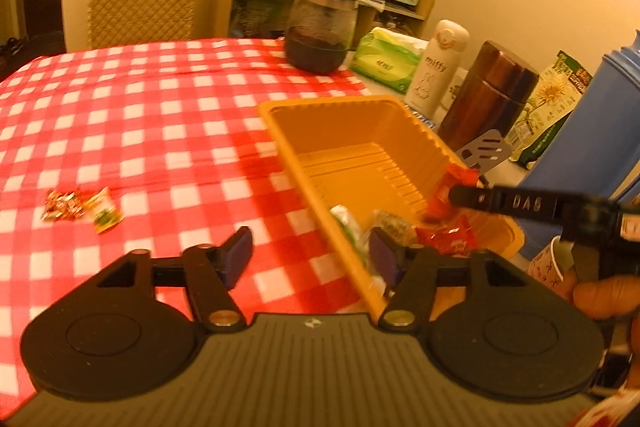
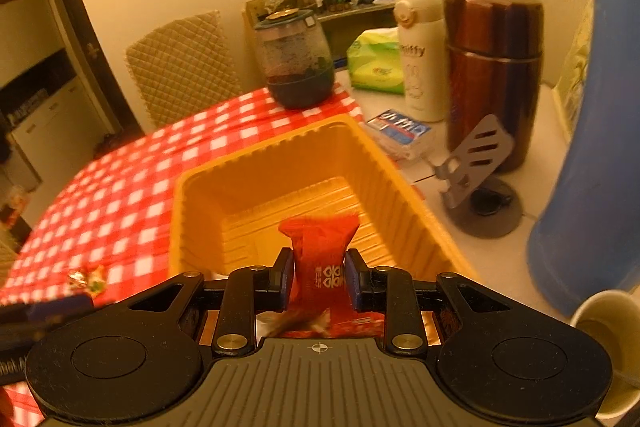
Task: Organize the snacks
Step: 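Open the left tool to drop the nut packet while the right tool drops the red packet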
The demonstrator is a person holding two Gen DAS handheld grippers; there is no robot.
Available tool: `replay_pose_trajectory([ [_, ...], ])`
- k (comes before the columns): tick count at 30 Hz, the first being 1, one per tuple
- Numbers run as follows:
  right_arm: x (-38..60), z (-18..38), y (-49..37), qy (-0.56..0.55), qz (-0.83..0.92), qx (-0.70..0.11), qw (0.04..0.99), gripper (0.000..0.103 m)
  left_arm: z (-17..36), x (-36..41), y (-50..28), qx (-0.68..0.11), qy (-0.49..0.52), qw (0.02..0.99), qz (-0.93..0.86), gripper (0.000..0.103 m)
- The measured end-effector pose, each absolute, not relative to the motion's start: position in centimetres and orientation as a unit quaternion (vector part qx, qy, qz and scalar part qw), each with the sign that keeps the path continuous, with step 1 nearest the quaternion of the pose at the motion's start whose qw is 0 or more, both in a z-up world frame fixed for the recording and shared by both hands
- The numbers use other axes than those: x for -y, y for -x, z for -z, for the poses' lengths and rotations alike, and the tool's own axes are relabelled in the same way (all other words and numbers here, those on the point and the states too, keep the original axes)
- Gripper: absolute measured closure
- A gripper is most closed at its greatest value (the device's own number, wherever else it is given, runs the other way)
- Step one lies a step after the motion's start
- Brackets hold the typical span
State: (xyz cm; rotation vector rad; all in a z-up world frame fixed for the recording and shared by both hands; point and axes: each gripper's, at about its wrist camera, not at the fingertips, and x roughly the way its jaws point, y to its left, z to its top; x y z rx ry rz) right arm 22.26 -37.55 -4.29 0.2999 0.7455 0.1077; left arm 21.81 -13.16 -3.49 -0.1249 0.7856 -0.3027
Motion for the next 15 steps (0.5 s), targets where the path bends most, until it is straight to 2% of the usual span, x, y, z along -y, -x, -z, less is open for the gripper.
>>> replay_pose_trajectory([
  [1,37.6,4.2,-22.2,-0.149,-0.051,-0.361,0.919,0.050,3.4,12.9,-21.4,-0.381,0.057,0.912,0.142,0.036],
  [2,37.6,4.1,-22.0,-0.150,-0.048,-0.358,0.920,0.042,3.4,12.7,-21.0,-0.380,0.053,0.913,0.139,0.033],
  [3,37.7,3.9,-21.7,-0.151,-0.046,-0.354,0.922,0.038,3.3,12.4,-20.6,-0.379,0.049,0.914,0.136,0.032],
  [15,35.7,1.9,-15.3,-0.174,-0.044,-0.362,0.915,0.038,1.8,8.6,-15.3,-0.376,0.065,0.919,0.100,0.025],
])
